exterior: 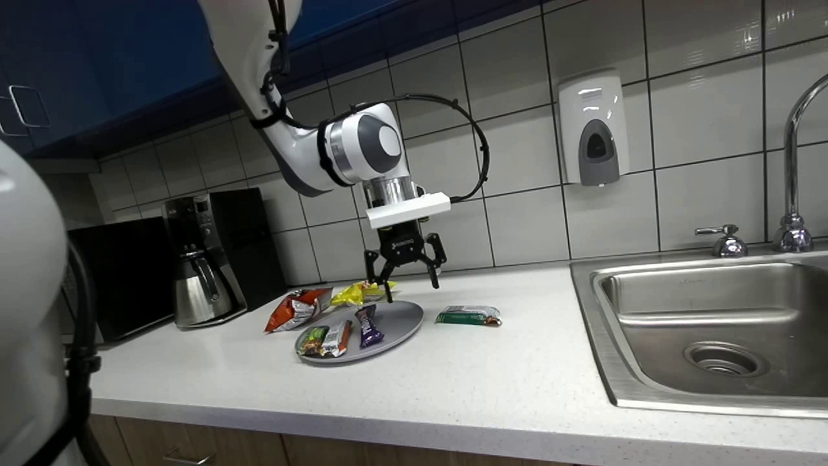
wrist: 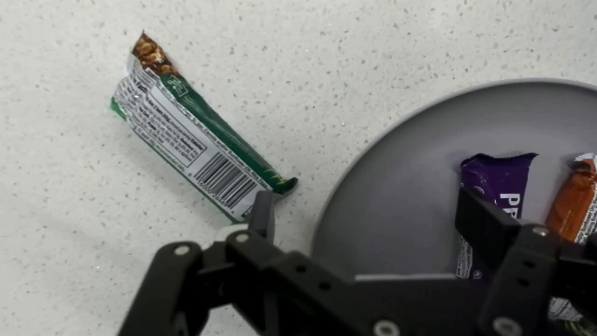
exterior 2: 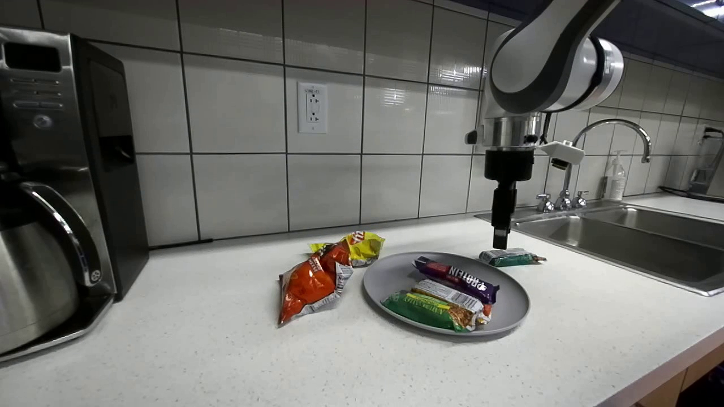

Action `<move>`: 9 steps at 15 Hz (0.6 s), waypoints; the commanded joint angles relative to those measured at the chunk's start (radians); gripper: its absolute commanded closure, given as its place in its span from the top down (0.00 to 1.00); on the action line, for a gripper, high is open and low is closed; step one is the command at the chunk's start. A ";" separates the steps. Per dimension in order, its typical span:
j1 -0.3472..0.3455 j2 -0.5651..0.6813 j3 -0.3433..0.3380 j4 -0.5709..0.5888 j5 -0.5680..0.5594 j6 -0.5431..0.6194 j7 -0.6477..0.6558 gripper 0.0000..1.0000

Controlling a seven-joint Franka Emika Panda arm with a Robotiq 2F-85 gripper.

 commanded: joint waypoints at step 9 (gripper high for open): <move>-0.036 0.039 -0.008 0.054 0.011 -0.002 -0.166 1.00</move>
